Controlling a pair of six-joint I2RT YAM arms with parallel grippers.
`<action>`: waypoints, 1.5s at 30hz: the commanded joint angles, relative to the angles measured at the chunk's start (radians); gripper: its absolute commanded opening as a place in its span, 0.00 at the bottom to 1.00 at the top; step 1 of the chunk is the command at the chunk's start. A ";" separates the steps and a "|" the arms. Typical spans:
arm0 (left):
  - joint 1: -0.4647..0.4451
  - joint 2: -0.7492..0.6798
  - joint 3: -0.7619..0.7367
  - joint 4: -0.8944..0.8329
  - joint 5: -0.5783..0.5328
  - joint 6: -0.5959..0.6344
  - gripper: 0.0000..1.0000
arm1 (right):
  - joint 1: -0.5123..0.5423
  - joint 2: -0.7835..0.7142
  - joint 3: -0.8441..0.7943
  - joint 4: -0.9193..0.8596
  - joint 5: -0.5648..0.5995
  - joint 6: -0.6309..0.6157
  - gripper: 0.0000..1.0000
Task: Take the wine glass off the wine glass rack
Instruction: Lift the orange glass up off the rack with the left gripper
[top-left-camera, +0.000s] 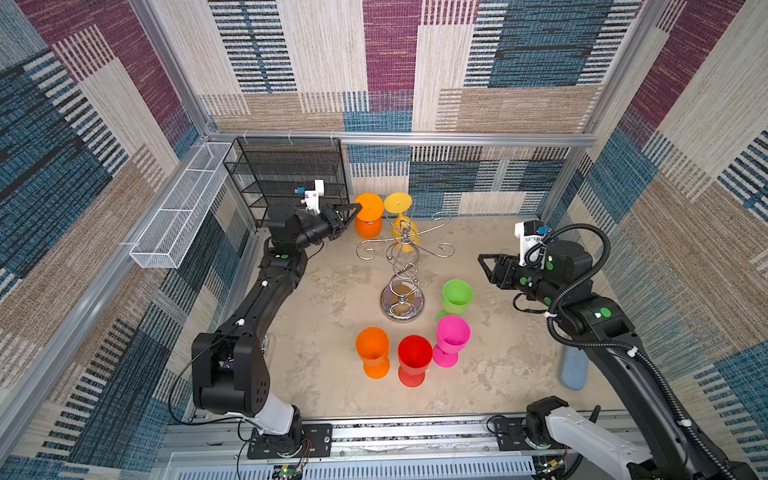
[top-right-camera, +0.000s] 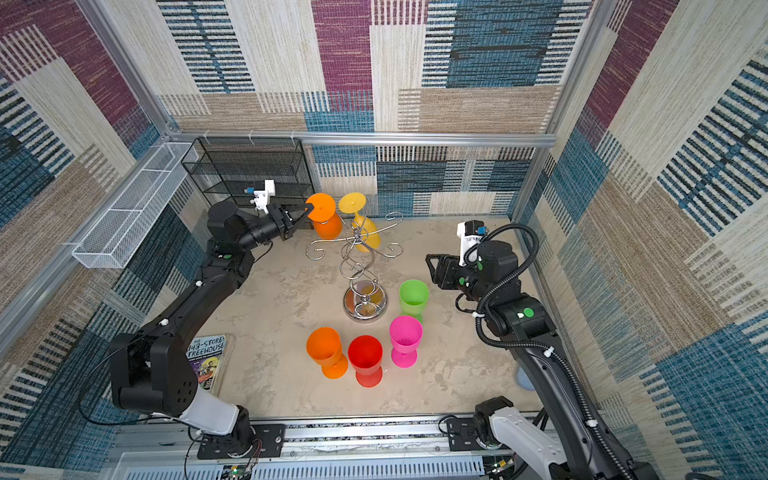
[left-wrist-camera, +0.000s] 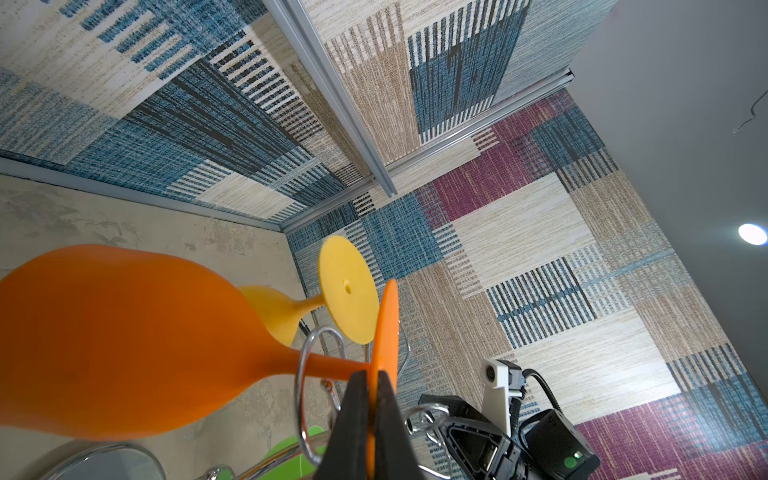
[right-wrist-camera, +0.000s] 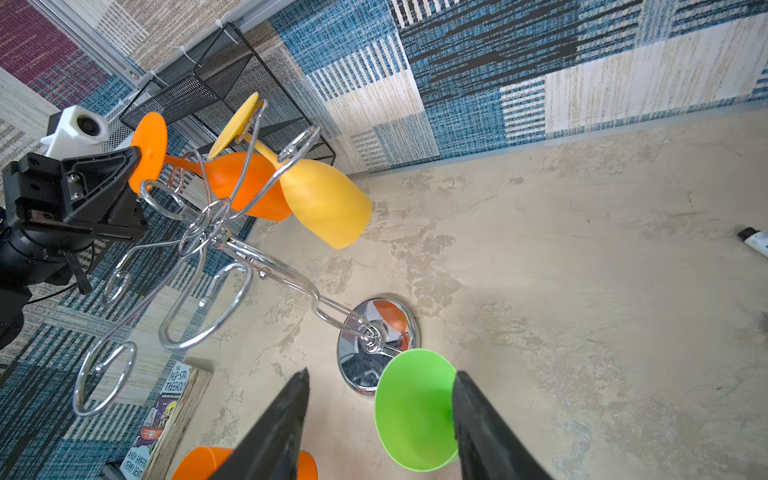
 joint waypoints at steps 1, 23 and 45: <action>-0.005 0.012 0.013 0.101 0.031 -0.055 0.00 | -0.003 -0.004 -0.005 0.037 -0.008 -0.001 0.57; -0.034 -0.122 -0.072 -0.066 0.070 0.053 0.00 | -0.008 0.004 -0.027 0.051 -0.040 -0.002 0.57; 0.059 -0.353 -0.170 -0.289 0.050 0.153 0.00 | -0.014 -0.012 -0.033 0.049 -0.039 -0.007 0.57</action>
